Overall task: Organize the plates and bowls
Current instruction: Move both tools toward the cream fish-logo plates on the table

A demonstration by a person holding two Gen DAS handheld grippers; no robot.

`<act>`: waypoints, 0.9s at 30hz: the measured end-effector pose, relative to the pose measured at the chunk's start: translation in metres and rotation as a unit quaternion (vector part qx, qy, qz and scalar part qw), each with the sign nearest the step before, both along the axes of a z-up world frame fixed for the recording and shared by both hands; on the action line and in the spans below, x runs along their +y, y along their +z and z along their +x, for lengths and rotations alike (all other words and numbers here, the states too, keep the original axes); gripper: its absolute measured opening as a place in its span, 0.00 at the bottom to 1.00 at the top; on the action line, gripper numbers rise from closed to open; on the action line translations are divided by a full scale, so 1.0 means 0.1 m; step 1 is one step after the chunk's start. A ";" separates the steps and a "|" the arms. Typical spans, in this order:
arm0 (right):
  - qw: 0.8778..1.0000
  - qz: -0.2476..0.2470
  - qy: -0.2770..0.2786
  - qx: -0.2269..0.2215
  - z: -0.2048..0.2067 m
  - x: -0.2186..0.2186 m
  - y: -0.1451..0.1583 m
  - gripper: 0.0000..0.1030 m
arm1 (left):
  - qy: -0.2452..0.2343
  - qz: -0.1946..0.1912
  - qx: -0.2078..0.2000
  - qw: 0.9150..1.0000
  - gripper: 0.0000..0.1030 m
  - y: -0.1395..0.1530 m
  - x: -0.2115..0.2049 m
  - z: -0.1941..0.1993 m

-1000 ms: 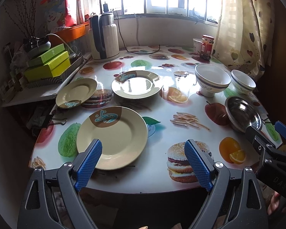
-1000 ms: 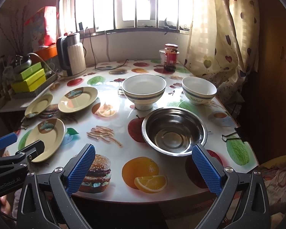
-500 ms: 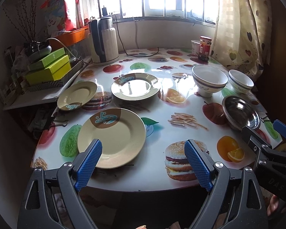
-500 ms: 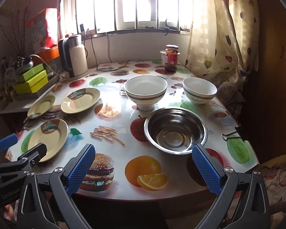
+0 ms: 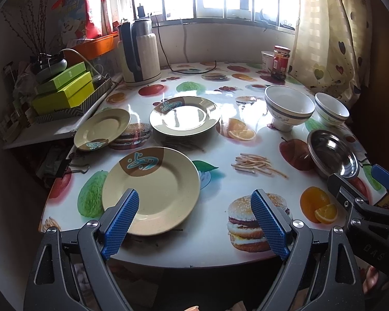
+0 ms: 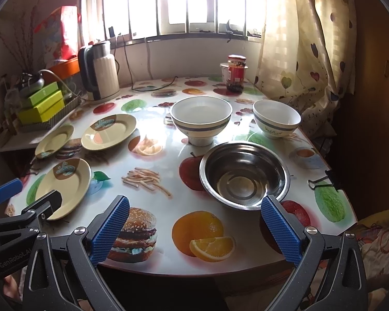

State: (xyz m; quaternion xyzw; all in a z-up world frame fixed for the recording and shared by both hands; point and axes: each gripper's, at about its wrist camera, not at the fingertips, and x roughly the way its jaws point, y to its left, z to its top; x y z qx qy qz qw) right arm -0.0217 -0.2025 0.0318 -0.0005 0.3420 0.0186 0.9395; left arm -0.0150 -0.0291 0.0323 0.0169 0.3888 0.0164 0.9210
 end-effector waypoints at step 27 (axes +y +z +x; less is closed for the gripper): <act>1.000 -0.001 -0.008 0.008 0.11 -0.08 -0.06 1.00 | -0.004 -0.002 0.018 1.000 0.86 -0.07 0.00 0.16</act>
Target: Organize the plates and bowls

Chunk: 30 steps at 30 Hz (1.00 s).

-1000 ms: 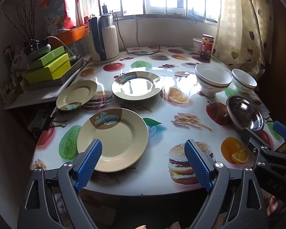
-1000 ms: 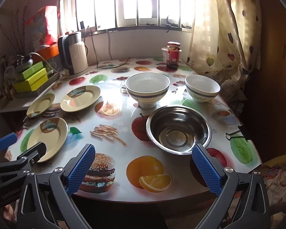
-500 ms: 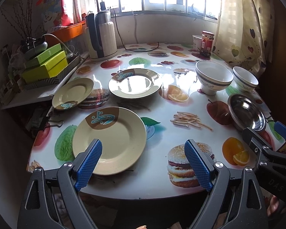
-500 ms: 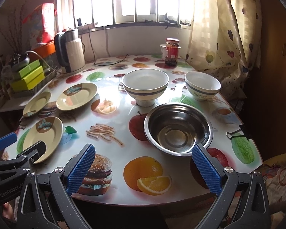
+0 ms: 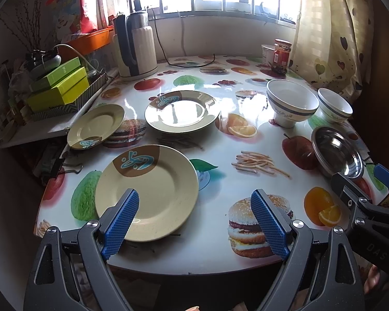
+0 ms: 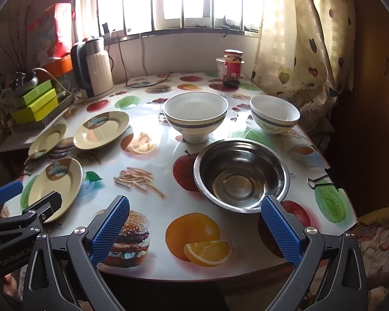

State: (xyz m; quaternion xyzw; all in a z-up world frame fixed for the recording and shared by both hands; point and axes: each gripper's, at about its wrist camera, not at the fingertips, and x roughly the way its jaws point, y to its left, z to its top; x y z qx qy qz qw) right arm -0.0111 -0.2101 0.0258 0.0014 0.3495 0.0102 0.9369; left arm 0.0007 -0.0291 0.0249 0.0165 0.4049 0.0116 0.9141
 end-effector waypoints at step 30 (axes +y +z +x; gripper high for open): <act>0.995 0.026 0.097 0.016 1.21 0.75 0.24 1.00 | 0.060 -0.085 0.037 0.994 0.76 0.05 1.19 1.08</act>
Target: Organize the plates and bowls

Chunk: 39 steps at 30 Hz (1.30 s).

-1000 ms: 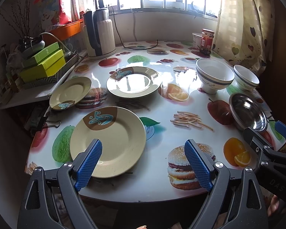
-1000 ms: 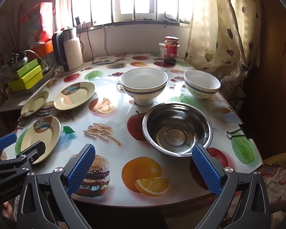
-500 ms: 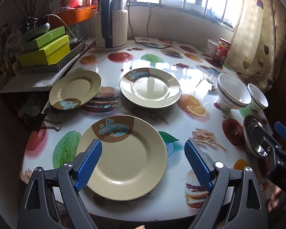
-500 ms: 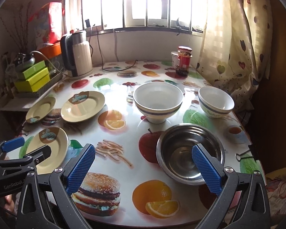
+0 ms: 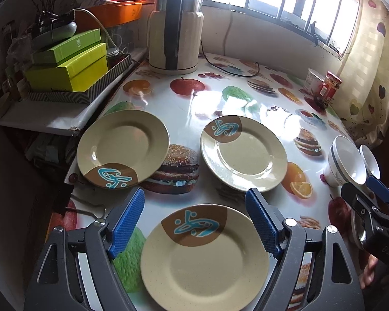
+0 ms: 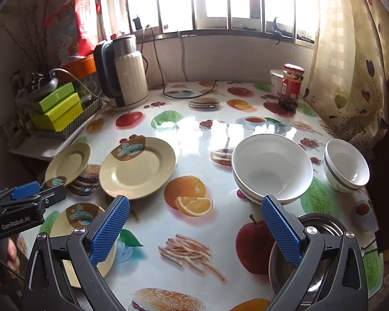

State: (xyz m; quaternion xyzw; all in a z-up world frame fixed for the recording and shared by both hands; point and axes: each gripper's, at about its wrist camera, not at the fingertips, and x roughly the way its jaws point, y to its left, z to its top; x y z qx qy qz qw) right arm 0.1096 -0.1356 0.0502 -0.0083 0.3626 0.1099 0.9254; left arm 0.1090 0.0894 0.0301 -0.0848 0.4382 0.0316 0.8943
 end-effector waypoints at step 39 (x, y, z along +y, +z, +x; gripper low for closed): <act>0.989 0.065 0.035 0.128 1.19 0.38 -0.76 0.38 | -0.031 -0.069 0.064 0.995 0.33 -0.49 -0.05 0.93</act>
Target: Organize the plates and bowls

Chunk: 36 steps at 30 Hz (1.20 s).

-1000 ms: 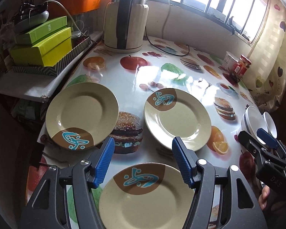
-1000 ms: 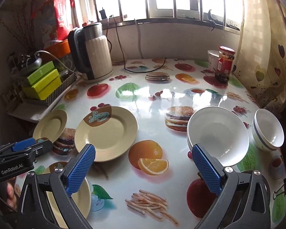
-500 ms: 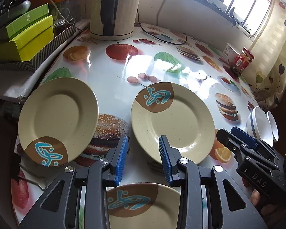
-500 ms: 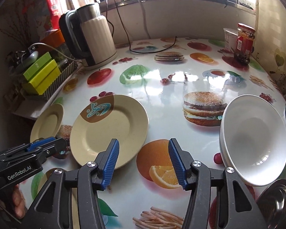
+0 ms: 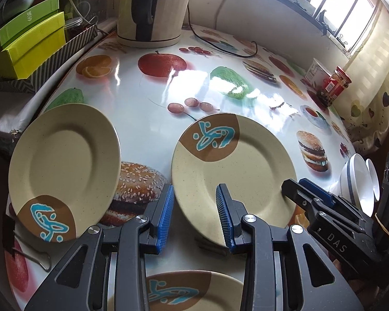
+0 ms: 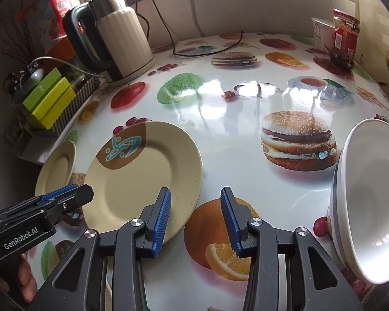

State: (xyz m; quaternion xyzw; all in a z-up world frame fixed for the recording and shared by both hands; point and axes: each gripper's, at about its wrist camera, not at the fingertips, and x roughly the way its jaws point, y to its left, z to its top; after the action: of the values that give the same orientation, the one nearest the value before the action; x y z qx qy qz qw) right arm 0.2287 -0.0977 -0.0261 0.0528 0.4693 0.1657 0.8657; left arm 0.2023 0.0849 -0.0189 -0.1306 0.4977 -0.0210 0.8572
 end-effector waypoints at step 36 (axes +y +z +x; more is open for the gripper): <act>0.997 0.073 -0.009 0.019 0.22 -0.02 -0.11 0.21 | 0.023 -0.039 0.016 0.999 0.23 -0.14 0.13 0.16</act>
State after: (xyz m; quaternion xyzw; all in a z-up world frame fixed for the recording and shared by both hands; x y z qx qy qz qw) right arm 0.2504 -0.0997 -0.0372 0.1233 0.4719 0.1904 0.8520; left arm 0.2180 0.0982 -0.0331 -0.1753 0.5072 -0.0186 0.8436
